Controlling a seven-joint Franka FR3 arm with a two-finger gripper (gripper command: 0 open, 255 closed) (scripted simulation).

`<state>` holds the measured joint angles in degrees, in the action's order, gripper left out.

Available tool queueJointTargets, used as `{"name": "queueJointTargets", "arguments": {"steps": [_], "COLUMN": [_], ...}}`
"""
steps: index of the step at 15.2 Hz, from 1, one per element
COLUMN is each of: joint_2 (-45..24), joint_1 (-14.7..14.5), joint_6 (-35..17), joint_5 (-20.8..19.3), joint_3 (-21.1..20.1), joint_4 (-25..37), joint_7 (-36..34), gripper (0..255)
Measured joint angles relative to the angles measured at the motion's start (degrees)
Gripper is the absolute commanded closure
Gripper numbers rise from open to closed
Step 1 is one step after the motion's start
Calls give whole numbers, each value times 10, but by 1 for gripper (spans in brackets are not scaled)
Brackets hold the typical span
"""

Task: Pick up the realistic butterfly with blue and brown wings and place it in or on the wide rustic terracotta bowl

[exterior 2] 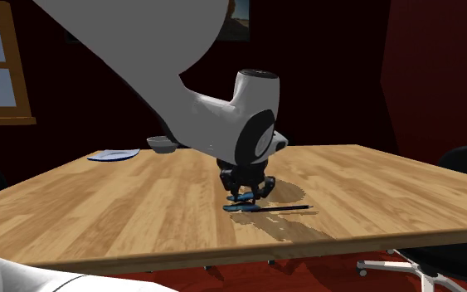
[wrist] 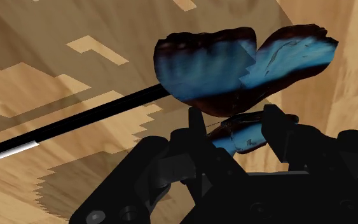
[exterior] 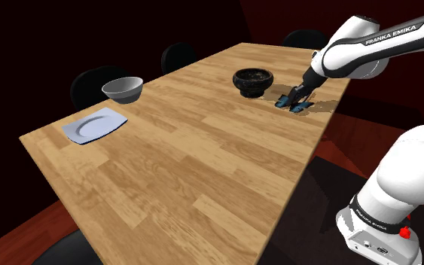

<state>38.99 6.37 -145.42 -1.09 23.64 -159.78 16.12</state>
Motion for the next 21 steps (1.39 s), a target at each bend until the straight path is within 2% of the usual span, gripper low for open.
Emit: {"name": "queueJointTargets", "arguments": {"steps": [21], "joint_2": [51], "joint_1": [7], "joint_6": [177], "joint_5": [0], "joint_3": [-43], "joint_4": [127], "joint_7": [-38], "gripper": [255]}}
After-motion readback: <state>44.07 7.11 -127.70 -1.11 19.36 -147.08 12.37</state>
